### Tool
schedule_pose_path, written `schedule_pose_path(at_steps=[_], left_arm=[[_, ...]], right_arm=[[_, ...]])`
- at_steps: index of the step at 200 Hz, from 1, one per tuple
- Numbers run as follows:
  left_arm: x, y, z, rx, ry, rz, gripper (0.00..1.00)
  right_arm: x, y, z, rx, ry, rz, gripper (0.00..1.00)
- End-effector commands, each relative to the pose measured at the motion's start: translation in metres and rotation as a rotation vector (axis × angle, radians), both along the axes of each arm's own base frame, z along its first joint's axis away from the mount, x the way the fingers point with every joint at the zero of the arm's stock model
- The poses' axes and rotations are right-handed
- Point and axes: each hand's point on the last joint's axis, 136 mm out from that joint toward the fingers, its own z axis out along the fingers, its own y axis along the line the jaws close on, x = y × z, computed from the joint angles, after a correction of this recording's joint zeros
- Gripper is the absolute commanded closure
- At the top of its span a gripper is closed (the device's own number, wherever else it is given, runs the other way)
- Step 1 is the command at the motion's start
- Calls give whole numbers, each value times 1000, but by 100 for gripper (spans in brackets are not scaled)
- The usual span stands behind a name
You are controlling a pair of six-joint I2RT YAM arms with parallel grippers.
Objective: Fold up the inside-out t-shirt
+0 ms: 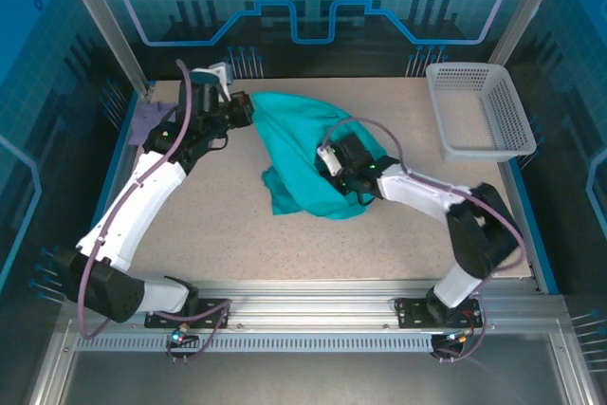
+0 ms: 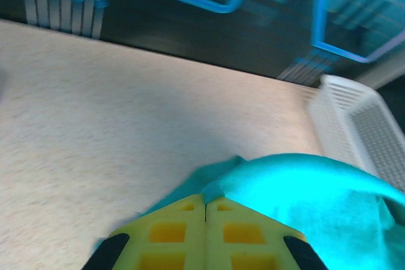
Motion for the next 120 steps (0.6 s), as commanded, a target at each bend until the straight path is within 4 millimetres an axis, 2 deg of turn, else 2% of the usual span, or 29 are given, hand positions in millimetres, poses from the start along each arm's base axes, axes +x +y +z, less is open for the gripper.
schedule_pose_path(at_steps=[1,17,44,68,92,120], left_arm=[[11,-4,-5,-46,-10,15,100],[15,-13,-19,-63,26,-16,100],[20,-22,-35,-71,55,-53,100],[21,-17,-45,-49,73,-37,100],[24,-7,-56,-34,91,-7,100],[24,18,-86,-24,162,80,100]], right_arm=[[-5,25,32,162,-59,110,100],[-5,36,52,208,-95,155,100],[-1,44,73,231,-143,178,100],[6,36,97,256,-201,159,100],[4,28,121,321,-240,164,100],[9,6,184,440,-343,148,100]])
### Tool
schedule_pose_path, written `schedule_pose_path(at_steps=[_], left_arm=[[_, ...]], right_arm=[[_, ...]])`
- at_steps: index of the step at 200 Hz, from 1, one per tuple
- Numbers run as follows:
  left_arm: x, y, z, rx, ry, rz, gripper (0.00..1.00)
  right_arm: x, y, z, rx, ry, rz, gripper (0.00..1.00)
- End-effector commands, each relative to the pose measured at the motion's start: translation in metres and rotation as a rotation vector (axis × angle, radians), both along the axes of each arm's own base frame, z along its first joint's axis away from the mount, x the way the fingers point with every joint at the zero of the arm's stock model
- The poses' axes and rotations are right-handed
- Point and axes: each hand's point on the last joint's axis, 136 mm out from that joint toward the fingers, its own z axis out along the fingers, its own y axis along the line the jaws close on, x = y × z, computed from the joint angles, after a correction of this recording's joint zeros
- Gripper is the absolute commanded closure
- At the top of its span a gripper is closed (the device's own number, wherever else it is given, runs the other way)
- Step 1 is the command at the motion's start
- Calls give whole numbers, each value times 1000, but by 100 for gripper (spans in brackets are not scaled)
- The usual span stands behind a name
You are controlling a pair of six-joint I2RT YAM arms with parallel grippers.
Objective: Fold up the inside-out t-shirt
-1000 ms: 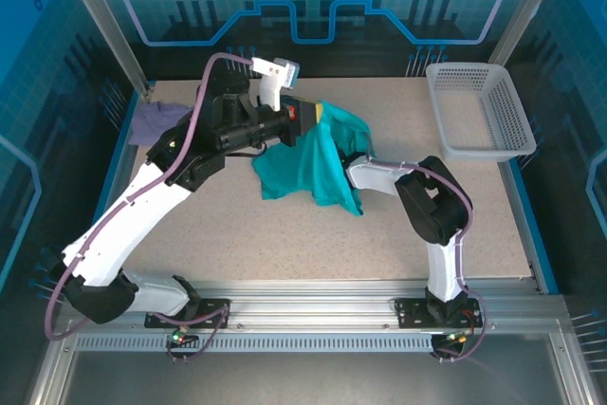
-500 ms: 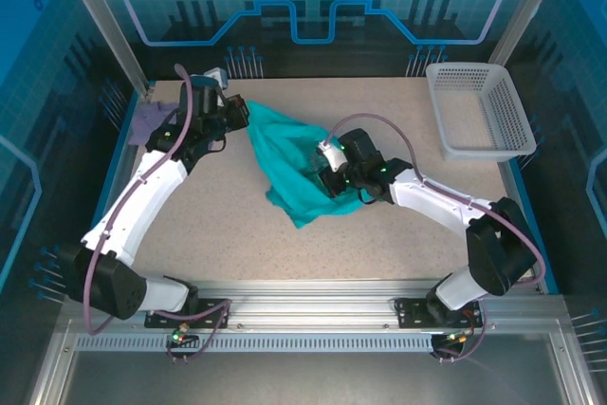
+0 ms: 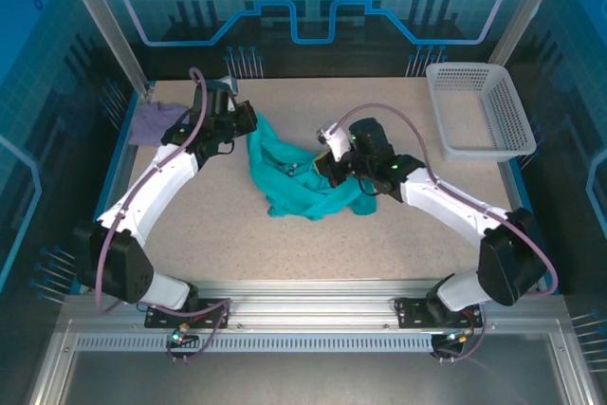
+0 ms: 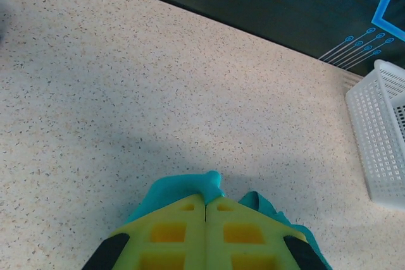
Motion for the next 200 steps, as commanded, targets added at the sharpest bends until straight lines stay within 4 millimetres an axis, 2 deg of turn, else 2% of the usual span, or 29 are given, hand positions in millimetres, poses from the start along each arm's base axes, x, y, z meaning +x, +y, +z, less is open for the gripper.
schedule_pose_path(at_steps=[1,17,30,50,70,79,109,126,139,164,200], left_arm=[[3,26,-30,11,58,89,100],[-6,49,-54,-12,100,172,100],[-18,61,-78,-26,143,215,100],[-38,52,-116,-60,213,185,100],[-57,25,-145,-118,259,69,100],[-64,15,-151,-138,266,22,90],[-77,-5,-142,-153,198,-80,63],[-78,-22,-129,-151,131,-158,52],[-79,-43,-118,-146,86,-255,46],[-78,-77,-110,-89,55,-403,40],[-66,-96,-110,-71,72,-488,39]], right_arm=[[8,-12,94,189,-177,8,100],[8,-24,127,286,-228,5,100],[6,-26,132,310,-244,19,100],[8,-24,106,284,-207,37,100],[10,-19,74,251,-155,72,100],[11,-18,61,227,-132,84,100],[10,-14,34,183,-86,128,100],[6,-12,26,171,-72,157,100],[5,-12,21,161,-66,169,100],[2,-13,16,142,-59,177,100],[1,-16,17,127,-61,177,100]])
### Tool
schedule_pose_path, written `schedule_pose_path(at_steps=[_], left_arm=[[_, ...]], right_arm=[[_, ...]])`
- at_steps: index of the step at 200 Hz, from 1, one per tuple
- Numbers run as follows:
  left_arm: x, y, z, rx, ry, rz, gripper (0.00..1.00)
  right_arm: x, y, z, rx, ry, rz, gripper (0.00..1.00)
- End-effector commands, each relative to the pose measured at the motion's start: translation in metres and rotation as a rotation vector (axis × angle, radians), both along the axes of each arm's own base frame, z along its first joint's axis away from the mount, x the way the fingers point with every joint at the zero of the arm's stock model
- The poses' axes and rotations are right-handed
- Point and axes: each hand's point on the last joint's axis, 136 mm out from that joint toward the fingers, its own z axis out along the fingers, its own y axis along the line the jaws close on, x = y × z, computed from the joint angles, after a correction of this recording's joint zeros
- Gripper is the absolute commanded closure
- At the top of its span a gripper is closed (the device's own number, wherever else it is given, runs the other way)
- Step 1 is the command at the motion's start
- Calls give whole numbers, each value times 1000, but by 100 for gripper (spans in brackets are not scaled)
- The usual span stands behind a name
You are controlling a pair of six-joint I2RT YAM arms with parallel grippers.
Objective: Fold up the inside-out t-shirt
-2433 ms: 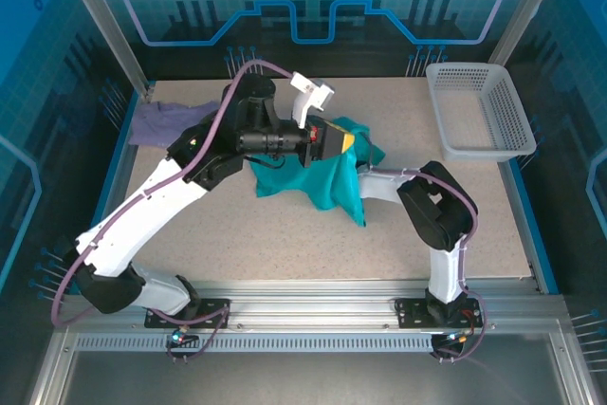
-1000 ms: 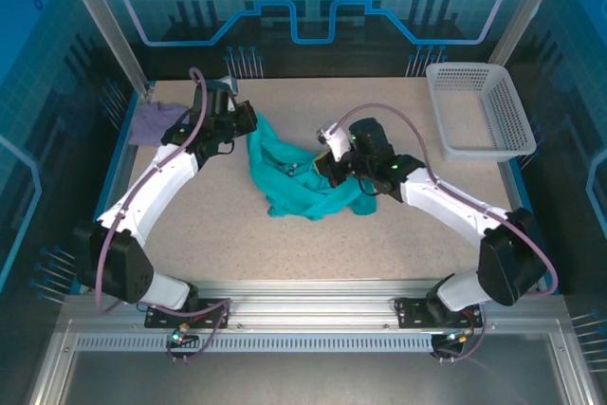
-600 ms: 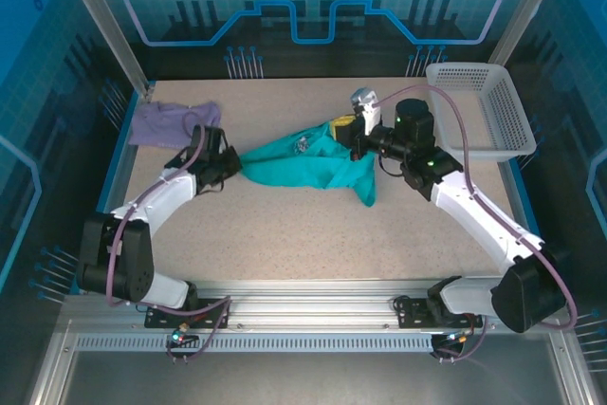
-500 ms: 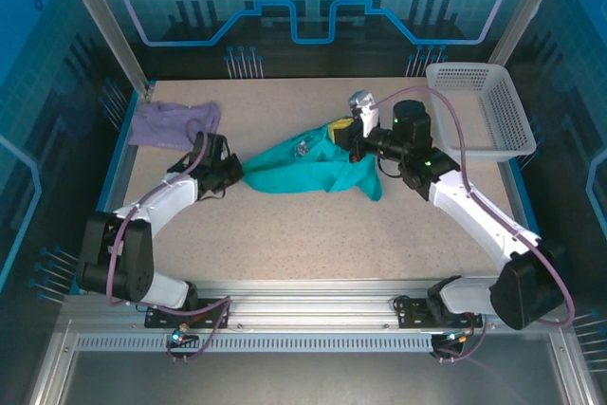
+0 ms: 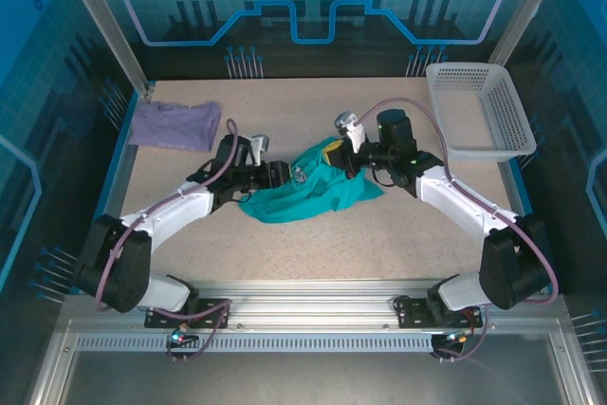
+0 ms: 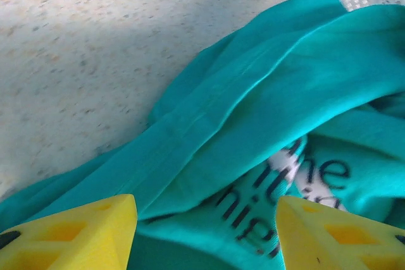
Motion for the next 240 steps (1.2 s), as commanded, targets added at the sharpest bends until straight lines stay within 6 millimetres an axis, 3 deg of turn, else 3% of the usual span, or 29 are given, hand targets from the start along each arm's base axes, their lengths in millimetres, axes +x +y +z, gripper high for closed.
schedule_pose_path(at_steps=[1,79,95,116,125,142,149,170,186,206,225,229,240], left_arm=[[9,-16,10,0,-45,-104,39],[29,-47,-3,-7,9,-212,43],[36,-51,-5,-11,17,-209,52],[46,-57,-6,-32,30,-207,78],[51,-57,-6,-36,32,-188,90],[66,-51,-3,-31,37,-121,100],[73,-44,-1,-27,42,-76,100],[95,2,-3,-6,93,150,100],[100,41,-10,-33,143,302,100],[98,69,-22,-54,166,397,100],[93,79,-32,-42,175,427,100],[93,80,-33,-43,175,429,100],[91,82,-37,-39,179,429,100]], right_arm=[[-2,-3,6,-4,-24,25,100],[-2,-4,9,-5,-33,24,100],[-2,-3,11,2,-35,29,100],[1,-3,18,10,-48,21,100],[2,-3,27,19,-65,16,100],[8,-7,58,62,-106,-15,100],[9,-9,76,89,-131,-32,100],[3,-23,131,212,-220,-80,100],[-11,-35,154,289,-279,-95,100],[-22,-41,140,292,-287,-103,100],[-20,-43,104,257,-217,-127,100],[-19,-44,87,245,-182,-135,100],[-18,-45,64,235,-126,-153,100]])
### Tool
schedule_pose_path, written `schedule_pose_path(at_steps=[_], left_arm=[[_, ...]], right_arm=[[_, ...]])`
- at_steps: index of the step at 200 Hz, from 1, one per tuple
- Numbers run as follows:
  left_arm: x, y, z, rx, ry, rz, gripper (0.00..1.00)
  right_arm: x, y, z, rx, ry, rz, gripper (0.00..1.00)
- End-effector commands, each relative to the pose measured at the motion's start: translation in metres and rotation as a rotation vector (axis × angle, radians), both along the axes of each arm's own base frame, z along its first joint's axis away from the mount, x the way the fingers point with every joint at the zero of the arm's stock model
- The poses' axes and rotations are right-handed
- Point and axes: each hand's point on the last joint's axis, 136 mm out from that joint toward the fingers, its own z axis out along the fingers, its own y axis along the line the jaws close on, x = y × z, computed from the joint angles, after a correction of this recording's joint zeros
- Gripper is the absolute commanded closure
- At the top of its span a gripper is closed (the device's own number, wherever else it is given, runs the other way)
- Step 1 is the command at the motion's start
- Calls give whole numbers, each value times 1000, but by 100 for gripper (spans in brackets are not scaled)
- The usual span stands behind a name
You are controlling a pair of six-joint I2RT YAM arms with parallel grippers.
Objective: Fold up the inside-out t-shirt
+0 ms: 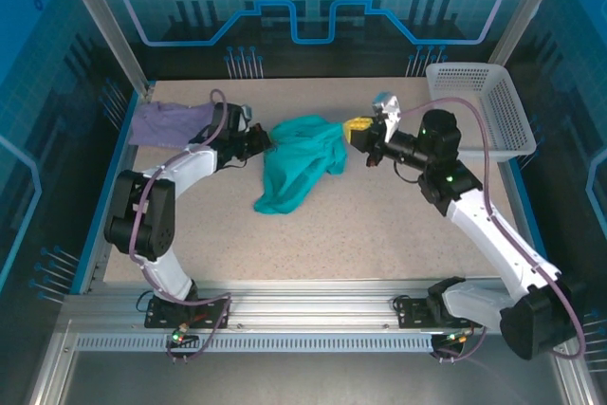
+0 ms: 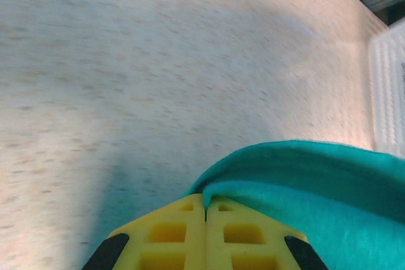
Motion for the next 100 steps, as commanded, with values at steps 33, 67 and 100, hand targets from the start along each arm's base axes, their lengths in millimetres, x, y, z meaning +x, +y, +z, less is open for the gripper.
schedule_pose_path(at_steps=[33,67,100], left_arm=[[-8,34,-24,64,58,120,100],[-14,42,-29,111,66,120,100],[-30,35,-19,150,0,52,72]], right_arm=[[8,-18,-99,-18,254,-137,100],[0,-31,-140,-69,388,-214,100],[-17,-21,-166,-122,434,-159,100]])
